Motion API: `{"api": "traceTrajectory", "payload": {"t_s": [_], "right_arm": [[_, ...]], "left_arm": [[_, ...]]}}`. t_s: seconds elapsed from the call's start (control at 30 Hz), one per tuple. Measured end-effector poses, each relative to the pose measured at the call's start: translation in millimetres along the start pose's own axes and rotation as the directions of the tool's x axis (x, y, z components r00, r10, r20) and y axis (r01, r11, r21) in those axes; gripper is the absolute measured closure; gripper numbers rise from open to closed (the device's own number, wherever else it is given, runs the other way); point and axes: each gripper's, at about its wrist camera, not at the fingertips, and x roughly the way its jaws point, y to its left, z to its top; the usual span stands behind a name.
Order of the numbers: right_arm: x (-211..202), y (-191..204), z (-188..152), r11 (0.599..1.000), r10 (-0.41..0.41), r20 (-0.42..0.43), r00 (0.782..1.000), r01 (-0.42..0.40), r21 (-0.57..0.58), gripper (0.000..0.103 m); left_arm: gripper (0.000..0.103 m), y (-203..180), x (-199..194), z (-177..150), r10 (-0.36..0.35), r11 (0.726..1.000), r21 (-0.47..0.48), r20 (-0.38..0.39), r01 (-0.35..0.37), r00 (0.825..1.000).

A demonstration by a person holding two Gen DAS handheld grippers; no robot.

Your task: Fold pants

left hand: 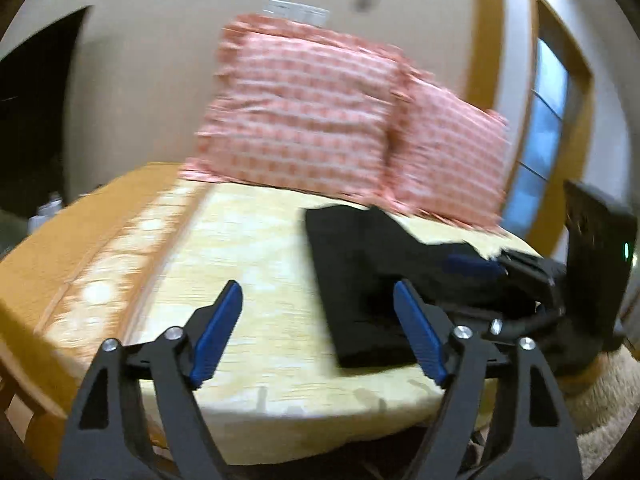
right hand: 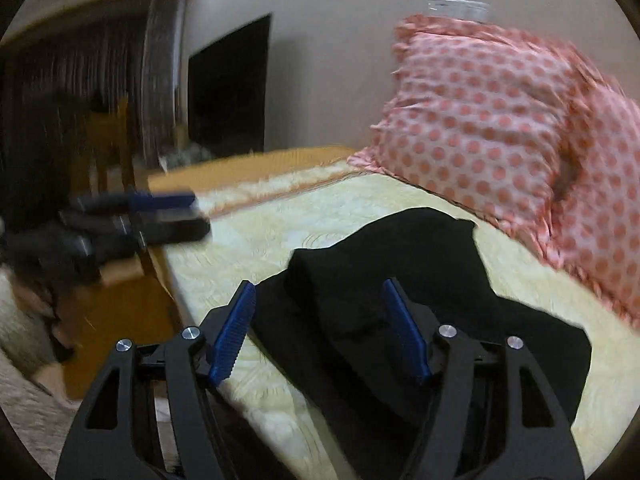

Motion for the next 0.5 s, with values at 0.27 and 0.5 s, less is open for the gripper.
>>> {"api": "traceTrajectory", "payload": {"t_s": [0.27, 0.5], "right_arm": [[46.7, -1.1, 1.0, 0.988, -0.142, -0.11, 0.984, 0.147, 0.038, 0.098], [4.8, -65.5, 11.7, 0.93, -0.079, -0.028, 0.996, 0.084, 0.359, 0.098]], "left_arm": [[0.02, 22.6, 4.0, -1.8, 0.0, 0.999, -0.051, -0.018, -0.001, 1.0], [0.019, 19.6, 12.9, -0.5, -0.039, 0.998, -0.055, -0.019, 0.038, 0.999]]}}
